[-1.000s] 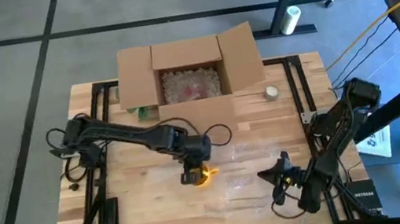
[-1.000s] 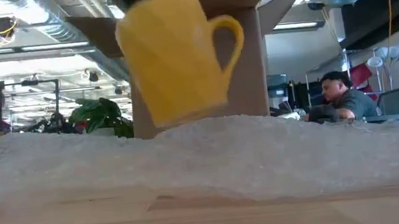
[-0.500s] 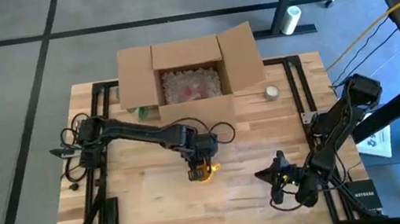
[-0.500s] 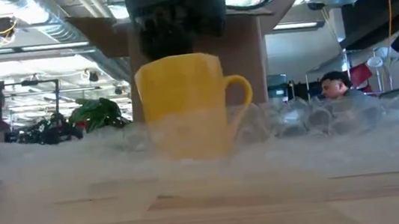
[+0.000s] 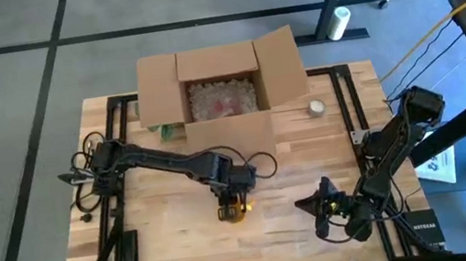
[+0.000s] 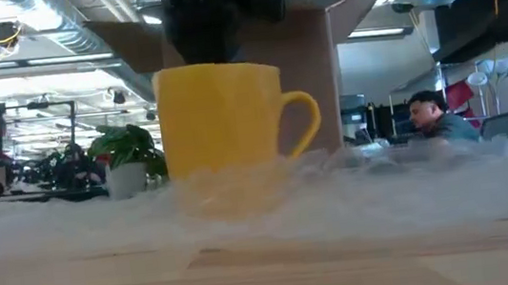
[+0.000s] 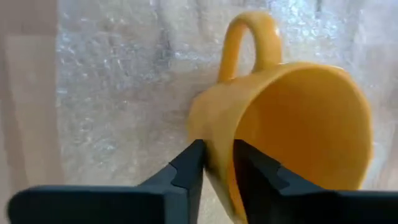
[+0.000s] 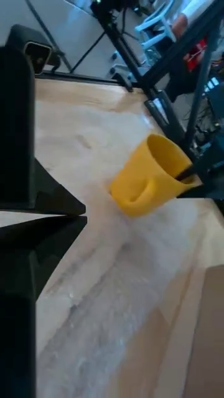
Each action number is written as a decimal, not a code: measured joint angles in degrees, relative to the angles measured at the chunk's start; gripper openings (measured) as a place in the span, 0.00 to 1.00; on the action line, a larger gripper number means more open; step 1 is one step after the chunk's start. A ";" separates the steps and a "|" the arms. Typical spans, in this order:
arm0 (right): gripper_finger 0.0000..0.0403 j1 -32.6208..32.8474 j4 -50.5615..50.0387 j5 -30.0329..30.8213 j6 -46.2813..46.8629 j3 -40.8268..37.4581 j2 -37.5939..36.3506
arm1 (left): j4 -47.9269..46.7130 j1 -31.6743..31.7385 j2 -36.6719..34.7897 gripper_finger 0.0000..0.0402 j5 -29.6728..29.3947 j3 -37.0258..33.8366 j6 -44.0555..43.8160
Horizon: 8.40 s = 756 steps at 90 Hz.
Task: Wrap mug
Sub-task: Put the yellow mug on the bubble wrap, then wrap the yellow cup with bubble wrap
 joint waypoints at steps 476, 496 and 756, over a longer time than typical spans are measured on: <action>0.00 -37.88 6.15 -54.64 -52.34 29.12 13.14 | 72.57 -17.30 -52.52 0.00 -23.80 -75.29 -21.29; 0.00 -40.11 -0.63 -68.49 -52.33 41.31 24.35 | 73.48 -19.46 -52.52 0.00 -23.82 -75.26 -21.24; 0.00 -41.01 -51.82 -71.35 -43.35 77.80 45.48 | 100.37 -28.25 -22.86 0.00 -43.50 -66.20 -13.75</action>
